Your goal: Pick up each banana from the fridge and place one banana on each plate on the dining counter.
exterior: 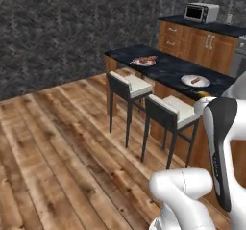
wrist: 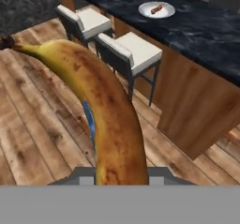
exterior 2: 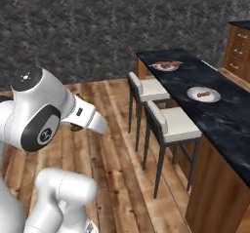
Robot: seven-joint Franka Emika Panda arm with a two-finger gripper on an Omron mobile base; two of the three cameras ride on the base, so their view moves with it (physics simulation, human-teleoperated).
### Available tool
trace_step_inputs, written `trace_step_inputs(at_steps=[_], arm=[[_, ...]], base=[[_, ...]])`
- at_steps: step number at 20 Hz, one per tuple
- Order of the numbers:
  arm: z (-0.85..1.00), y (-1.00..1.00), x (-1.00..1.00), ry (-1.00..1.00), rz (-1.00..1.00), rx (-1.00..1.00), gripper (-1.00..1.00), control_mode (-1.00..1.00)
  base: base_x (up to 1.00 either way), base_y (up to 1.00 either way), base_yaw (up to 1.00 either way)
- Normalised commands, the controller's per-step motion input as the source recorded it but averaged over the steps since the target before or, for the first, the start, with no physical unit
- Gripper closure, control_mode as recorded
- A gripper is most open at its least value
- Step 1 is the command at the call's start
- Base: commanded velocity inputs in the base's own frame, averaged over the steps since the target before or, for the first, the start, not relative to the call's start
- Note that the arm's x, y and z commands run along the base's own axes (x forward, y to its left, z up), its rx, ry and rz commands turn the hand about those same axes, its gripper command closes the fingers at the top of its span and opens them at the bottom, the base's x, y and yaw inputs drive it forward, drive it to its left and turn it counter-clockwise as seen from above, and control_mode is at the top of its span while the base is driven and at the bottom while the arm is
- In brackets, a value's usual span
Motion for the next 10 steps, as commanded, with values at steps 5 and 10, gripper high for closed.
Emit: trace_step_inputs(at_steps=[5,10], arm=[[0.00,0.00,0.00,0.00,0.00,0.00,1.00,1.00],[0.00,0.00,0.00,0.00,0.00,0.00,1.00,1.00]], base=[[0.84,0.83,-0.53],[0.84,0.88,-0.50]])
